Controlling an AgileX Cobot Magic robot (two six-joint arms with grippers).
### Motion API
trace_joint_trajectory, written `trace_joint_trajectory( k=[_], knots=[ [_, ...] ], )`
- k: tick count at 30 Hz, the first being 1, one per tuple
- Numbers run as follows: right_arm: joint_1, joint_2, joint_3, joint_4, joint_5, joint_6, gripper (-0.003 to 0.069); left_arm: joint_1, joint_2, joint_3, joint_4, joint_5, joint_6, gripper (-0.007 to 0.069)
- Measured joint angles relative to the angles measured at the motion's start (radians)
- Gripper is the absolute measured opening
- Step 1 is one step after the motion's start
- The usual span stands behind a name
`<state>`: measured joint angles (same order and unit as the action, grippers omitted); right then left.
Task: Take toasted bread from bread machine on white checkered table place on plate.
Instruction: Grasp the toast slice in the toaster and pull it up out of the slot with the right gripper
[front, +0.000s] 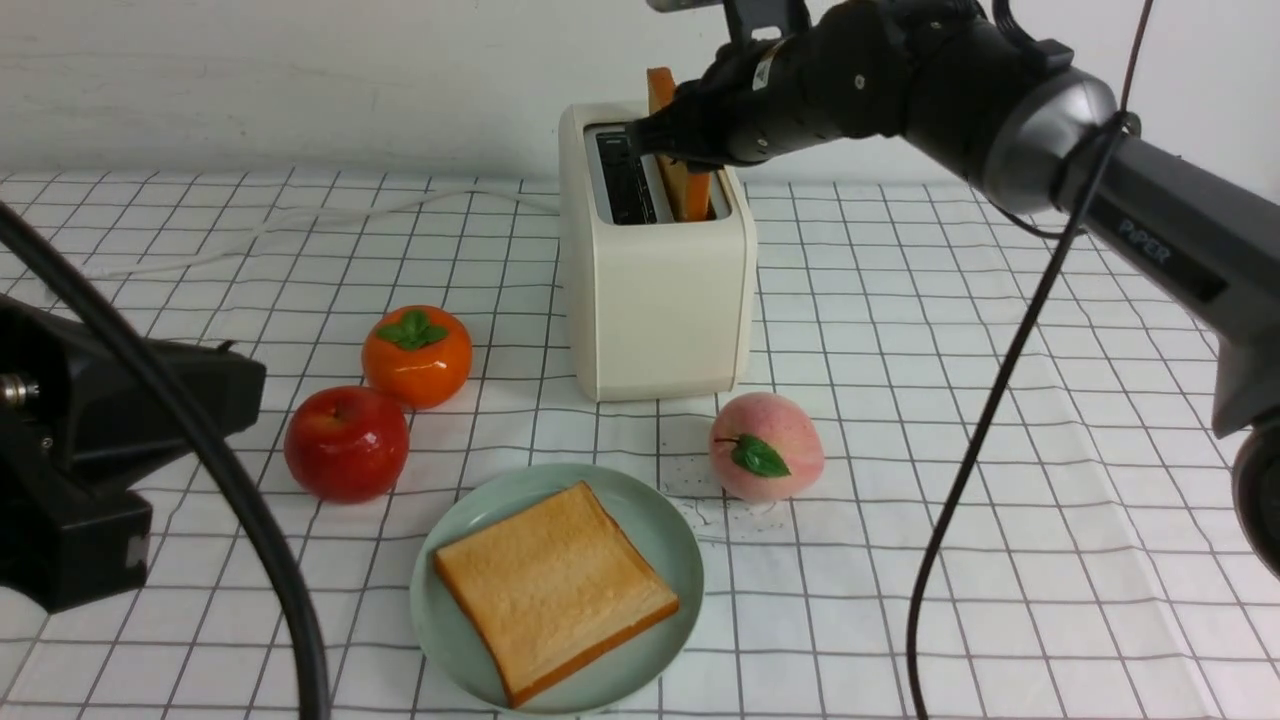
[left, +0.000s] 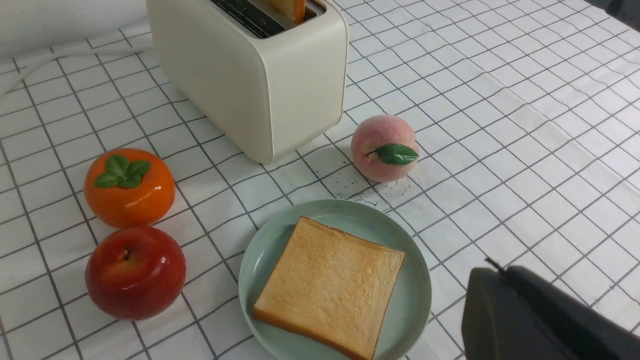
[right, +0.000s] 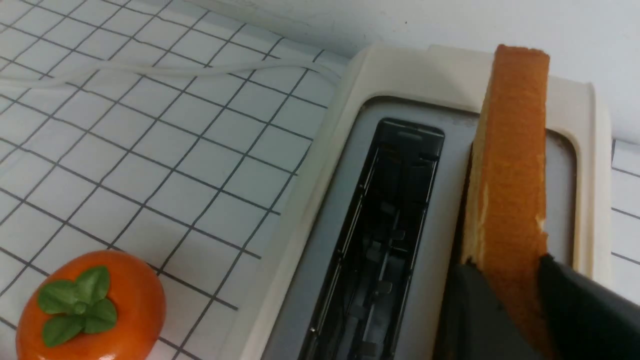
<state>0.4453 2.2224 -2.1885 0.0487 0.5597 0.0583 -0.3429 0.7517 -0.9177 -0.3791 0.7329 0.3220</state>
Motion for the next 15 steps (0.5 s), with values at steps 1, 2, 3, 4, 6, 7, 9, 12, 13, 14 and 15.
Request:
trace_joint_trajectory(
  k=[1,2,3,4,6,7,9,12,13,14,15],
  knots=[
    [0.000,0.001,0.000,0.000,-0.009,0.000,0.0101,0.000,0.000,0.000,0.000,0.000,0.000,-0.0013],
    [0.000,0.001,0.000,0.000,-0.016,0.000,0.0082,0.000,0.000,0.000,0.000,0.000,0.000,-0.0013],
    [0.000,-0.001,0.000,-0.001,-0.023,0.000,0.0073,0.000,0.000,0.000,0.000,0.000,0.000,-0.0013],
    [0.000,-0.005,0.000,-0.001,-0.026,0.000,0.0074,0.000,0.000,0.000,0.000,0.000,0.000,-0.0013],
    [0.000,-0.020,0.000,-0.003,-0.028,0.000,0.0074,0.000,0.000,0.000,0.000,0.000,0.000,-0.0011],
    [0.000,-0.038,0.000,-0.003,-0.029,0.000,0.0074,0.000,0.000,0.000,0.000,0.000,0.000,-0.0011],
    [0.000,-0.083,0.000,0.005,-0.023,0.000,0.0074,0.000,0.000,0.000,0.000,0.000,0.000,-0.0009],
    [0.000,-0.192,0.000,0.063,0.052,-0.001,0.0074,0.000,0.000,0.000,0.000,0.000,0.000,-0.0006],
    [0.000,-0.201,0.000,0.069,0.063,-0.001,0.0074,0.000,0.000,0.000,0.000,0.000,0.000,-0.0006],
    [0.000,-0.274,-0.001,0.106,0.161,-0.026,0.0074,0.000,0.000,0.000,0.000,0.000,0.000,-0.0005],
    [0.000,-0.319,-0.004,0.128,0.235,-0.058,0.0074,0.000,0.003,0.000,0.000,0.000,0.000,-0.0003]
  ],
)
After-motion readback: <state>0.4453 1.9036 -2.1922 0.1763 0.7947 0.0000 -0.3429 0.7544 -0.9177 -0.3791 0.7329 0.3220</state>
